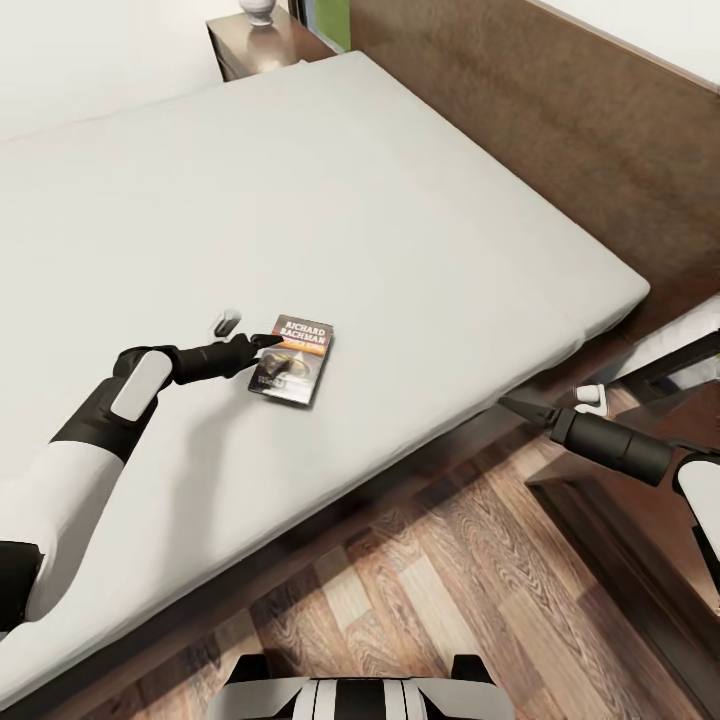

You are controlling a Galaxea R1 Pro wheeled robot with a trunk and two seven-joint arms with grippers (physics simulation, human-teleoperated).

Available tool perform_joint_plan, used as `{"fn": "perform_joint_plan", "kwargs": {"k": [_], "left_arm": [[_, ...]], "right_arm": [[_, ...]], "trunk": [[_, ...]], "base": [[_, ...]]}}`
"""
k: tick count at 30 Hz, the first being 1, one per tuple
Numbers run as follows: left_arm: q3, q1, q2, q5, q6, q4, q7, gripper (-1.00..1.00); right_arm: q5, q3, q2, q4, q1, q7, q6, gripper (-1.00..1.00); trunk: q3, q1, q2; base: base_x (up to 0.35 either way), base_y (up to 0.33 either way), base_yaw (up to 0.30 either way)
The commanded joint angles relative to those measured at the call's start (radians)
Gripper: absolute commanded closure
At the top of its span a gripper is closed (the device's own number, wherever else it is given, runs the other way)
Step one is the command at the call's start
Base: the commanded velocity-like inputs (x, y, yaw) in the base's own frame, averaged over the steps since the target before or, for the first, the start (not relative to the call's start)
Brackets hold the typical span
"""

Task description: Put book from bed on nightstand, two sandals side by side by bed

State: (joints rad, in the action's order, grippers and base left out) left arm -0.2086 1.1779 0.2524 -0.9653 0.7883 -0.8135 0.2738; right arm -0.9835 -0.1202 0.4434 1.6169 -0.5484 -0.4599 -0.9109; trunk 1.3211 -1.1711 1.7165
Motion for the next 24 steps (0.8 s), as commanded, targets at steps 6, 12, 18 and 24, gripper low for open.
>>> {"fn": "perform_joint_plan", "kwargs": {"k": [6,12,18,24], "left_arm": [[-0.003,0.000,0.002,0.005,0.002,0.000,0.003,-1.00],[-0.003,-0.001,0.002,0.008,0.004,0.001,0.017,-1.00],[-0.003,-0.001,0.002,0.011,0.004,0.001,0.023,-1.00],[-0.004,-0.001,0.000,0.012,0.005,0.001,0.024,-1.00]], "right_arm": [[0.003,-0.001,0.000,0.000,-0.001,-0.005,-0.005,-1.00],[0.003,-0.001,-0.001,0.000,-0.001,-0.005,-0.005,-1.00],[0.003,-0.001,-0.001,0.000,-0.001,-0.005,-0.004,-1.00],[0.003,-0.001,-0.001,0.000,-0.001,-0.005,-0.004,-1.00]], "trunk": [[0.001,0.000,0.000],[0.001,0.000,0.000],[0.001,0.000,0.000],[0.001,0.000,0.000]], "base": [[0.000,0.000,-0.075],[0.000,0.000,-0.025],[0.000,0.000,-0.037],[0.000,0.000,-0.175]]}}
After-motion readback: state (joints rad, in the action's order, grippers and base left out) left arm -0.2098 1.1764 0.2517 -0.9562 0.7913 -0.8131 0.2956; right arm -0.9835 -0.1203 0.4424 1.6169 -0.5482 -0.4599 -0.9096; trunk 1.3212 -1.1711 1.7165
